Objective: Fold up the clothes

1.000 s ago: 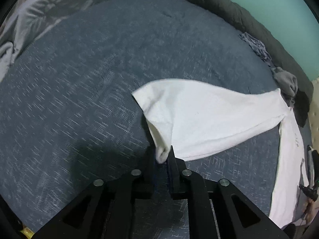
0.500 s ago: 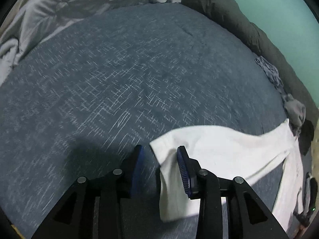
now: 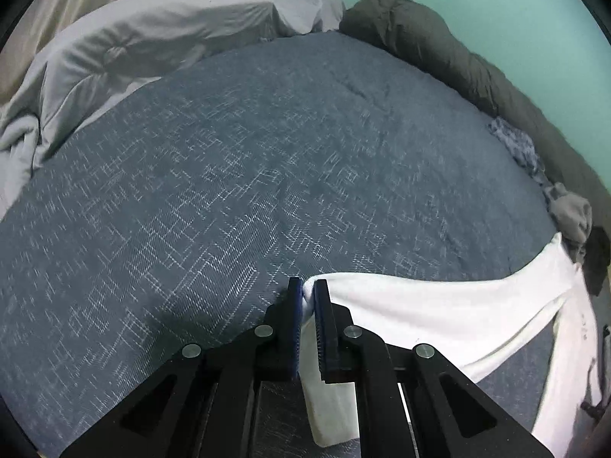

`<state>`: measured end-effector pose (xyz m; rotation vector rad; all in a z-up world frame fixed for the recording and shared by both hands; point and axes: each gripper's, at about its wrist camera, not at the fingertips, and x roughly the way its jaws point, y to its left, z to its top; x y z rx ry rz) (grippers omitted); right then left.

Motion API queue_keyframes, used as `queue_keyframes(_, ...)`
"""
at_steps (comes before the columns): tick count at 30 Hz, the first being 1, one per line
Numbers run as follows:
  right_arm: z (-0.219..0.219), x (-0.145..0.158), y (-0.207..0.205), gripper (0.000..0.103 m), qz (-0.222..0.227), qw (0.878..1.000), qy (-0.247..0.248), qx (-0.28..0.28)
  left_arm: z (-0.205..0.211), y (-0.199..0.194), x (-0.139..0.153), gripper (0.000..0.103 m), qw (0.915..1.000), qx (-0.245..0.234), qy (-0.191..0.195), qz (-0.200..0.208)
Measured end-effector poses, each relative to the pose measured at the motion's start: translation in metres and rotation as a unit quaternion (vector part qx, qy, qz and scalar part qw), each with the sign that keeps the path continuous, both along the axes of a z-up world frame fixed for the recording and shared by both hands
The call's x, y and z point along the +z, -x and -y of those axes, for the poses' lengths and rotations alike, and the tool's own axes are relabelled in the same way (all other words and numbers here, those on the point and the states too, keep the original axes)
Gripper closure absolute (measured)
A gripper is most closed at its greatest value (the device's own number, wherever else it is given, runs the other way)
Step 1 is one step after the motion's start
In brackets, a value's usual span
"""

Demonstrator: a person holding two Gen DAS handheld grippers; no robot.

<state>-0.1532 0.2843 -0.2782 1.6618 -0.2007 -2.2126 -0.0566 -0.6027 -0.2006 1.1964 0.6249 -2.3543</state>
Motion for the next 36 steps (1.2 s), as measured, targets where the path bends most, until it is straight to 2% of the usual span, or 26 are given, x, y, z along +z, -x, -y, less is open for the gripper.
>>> queue_keyframes(6, -0.009, 0.000, -0.007, 0.100, 0.002, 1.000, 0.002, -0.003, 0.004, 0.008, -0.014, 0.093, 0.9993, 0.020, -0.011, 0.029)
queue_keyframes(13, -0.026, 0.002, -0.010, 0.100, 0.001, 1.000, 0.012, -0.015, 0.002, -0.009, 0.012, 0.091, 0.9988, 0.045, 0.018, 0.011)
queue_keyframes(17, -0.029, 0.004, -0.009, 0.100, 0.003, 1.000, 0.020, -0.016, -0.016, -0.006, 0.023, 0.087, 0.9998, 0.016, 0.012, -0.004)
queue_keyframes(21, -0.008, 0.011, -0.004, 0.100, -0.002, 1.000, 0.018, 0.013, -0.060, 0.021, 0.017, 0.079, 0.9986, -0.053, 0.000, 0.002)
queue_keyframes(23, 0.009, 0.017, 0.004, 0.098, -0.008, 0.999, 0.020, 0.026, -0.083, 0.035, 0.013, 0.074, 0.9960, -0.089, -0.007, 0.006)
queue_keyframes(27, 0.073, 0.028, 0.033, 0.074, -0.020, 0.998, 0.019, 0.065, -0.124, 0.063, 0.003, 0.069, 0.9875, -0.156, -0.017, 0.014)
queue_keyframes(30, 0.131, 0.034, 0.058, 0.073, -0.029, 0.995, 0.020, 0.096, -0.139, 0.088, -0.013, 0.067, 0.9815, -0.189, -0.010, 0.029)
queue_keyframes(36, 0.247, 0.043, 0.106, 0.072, -0.051, 0.985, 0.011, 0.166, -0.165, 0.121, -0.023, 0.063, 0.9704, -0.235, 0.026, 0.050)
